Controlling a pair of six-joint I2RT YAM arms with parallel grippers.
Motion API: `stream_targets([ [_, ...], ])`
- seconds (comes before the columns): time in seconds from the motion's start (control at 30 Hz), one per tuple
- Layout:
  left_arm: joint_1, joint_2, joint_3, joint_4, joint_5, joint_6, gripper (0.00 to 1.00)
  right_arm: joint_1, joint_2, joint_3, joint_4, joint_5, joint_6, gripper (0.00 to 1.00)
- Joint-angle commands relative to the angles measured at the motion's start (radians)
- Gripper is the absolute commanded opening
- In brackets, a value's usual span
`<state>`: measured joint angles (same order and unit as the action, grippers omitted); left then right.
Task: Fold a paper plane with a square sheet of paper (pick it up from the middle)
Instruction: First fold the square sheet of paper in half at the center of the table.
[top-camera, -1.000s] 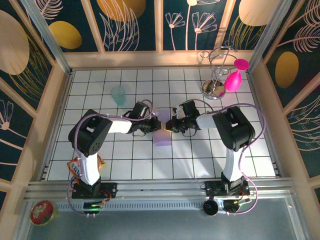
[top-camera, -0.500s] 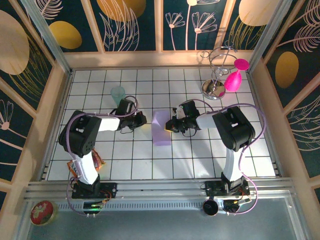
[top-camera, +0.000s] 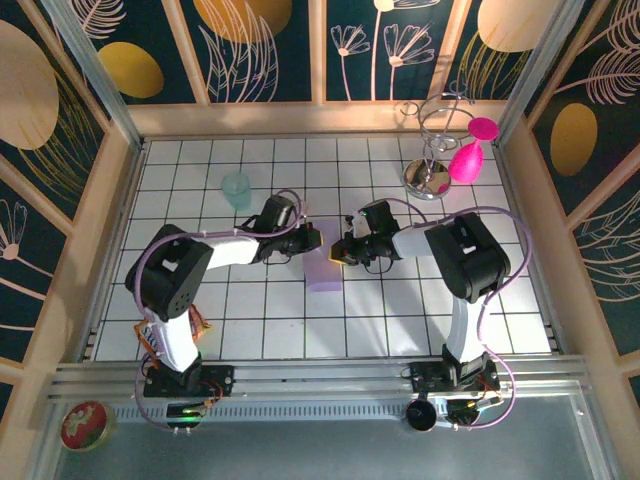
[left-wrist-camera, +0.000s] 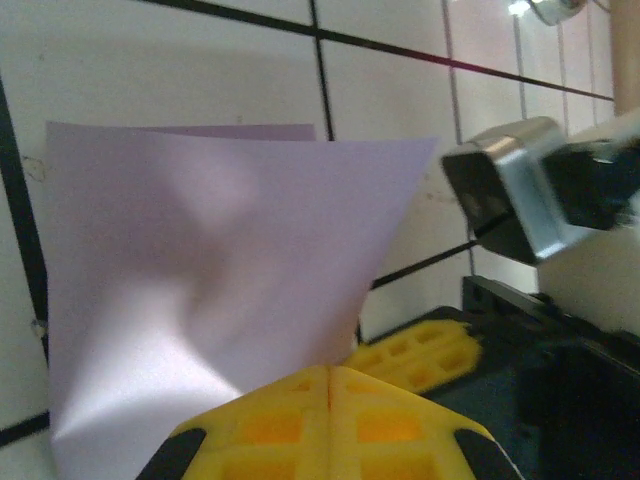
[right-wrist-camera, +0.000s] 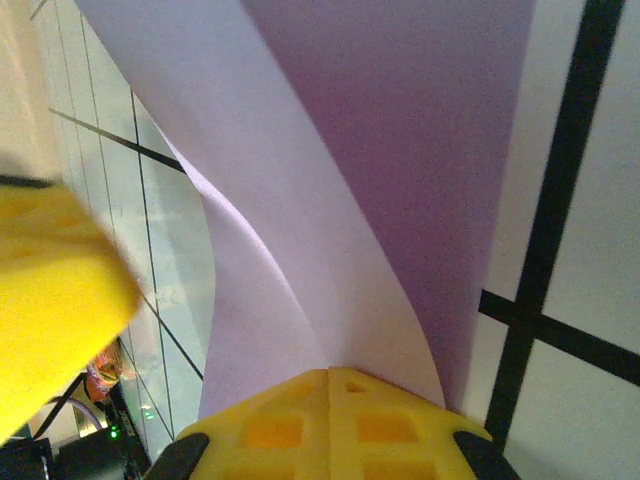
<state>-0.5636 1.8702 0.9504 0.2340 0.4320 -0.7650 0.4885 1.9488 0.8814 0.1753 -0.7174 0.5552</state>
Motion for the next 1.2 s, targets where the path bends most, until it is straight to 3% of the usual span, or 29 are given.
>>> stream_targets([
  [0.0,0.006,0.059,0.055,-0.003,0.012,-0.014,0.01,0.013,0.230,-0.110,-0.228,0.335,-0.060,0.00],
  [0.27,0.021,0.121,0.057,-0.011,-0.044,-0.024,0.00,0.012,0.229,-0.109,-0.230,0.344,-0.059,0.00],
  [0.63,0.197,0.060,-0.060,-0.048,-0.135,0.034,0.00,0.006,0.230,-0.116,-0.232,0.360,-0.064,0.00],
  [0.77,0.183,-0.009,-0.029,-0.072,-0.104,0.049,0.00,0.007,0.229,-0.117,-0.232,0.360,-0.061,0.00],
  [0.87,0.122,-0.060,0.006,-0.097,-0.133,0.062,0.00,0.007,0.229,-0.118,-0.230,0.359,-0.060,0.00],
  [1.03,0.044,-0.009,0.048,-0.028,-0.056,0.001,0.00,0.007,0.240,-0.113,-0.225,0.357,-0.061,0.00],
  [1.17,0.038,0.061,0.073,0.017,-0.016,-0.026,0.00,0.007,0.241,-0.117,-0.221,0.354,-0.060,0.00],
])
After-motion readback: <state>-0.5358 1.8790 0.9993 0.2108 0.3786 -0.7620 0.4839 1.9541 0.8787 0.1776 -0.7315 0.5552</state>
